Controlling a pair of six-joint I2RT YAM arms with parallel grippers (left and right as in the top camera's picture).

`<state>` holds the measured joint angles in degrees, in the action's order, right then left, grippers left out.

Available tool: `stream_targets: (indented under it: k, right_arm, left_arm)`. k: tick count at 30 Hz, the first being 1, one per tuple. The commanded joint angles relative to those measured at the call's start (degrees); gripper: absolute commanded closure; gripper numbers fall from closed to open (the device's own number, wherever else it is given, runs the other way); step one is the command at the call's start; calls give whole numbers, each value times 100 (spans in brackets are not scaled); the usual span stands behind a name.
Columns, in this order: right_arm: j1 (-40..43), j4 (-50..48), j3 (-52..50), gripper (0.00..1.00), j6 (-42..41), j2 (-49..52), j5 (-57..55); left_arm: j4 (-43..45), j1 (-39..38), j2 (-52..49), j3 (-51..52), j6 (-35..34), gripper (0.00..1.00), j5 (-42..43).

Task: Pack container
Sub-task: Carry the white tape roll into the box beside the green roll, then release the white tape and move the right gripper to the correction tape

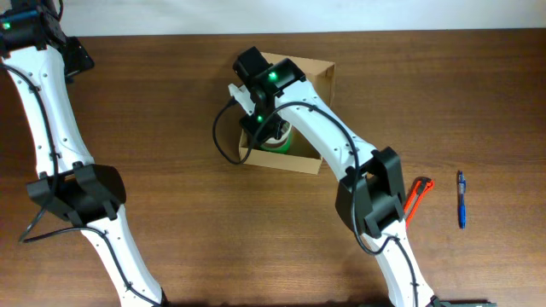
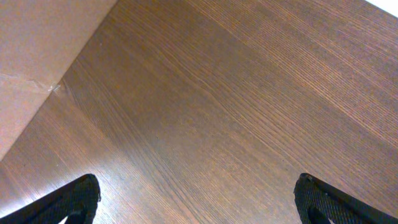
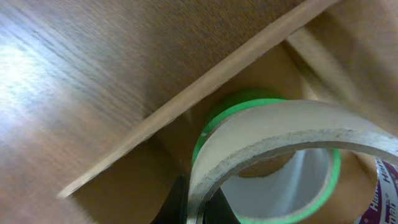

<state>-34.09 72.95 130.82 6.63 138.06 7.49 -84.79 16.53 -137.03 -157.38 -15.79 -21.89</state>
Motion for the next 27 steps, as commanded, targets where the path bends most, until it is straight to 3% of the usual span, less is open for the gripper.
stream_targets:
  k: [1, 17, 22, 27]
  right_arm:
    - [11, -70, 61, 96, 39, 162, -46]
    - [11, -326, 59, 96, 39, 221, -44]
    - [9, -323, 59, 75, 39, 225, -46]
    - [11, -337, 59, 70, 42, 225, -92]
  left_arm:
    - [-4, 26, 195, 28, 68, 0, 4]
    - [-4, 24, 195, 28, 68, 0, 4]
    - [-4, 26, 195, 28, 68, 0, 4]
    - [-4, 24, 195, 28, 68, 0, 4]
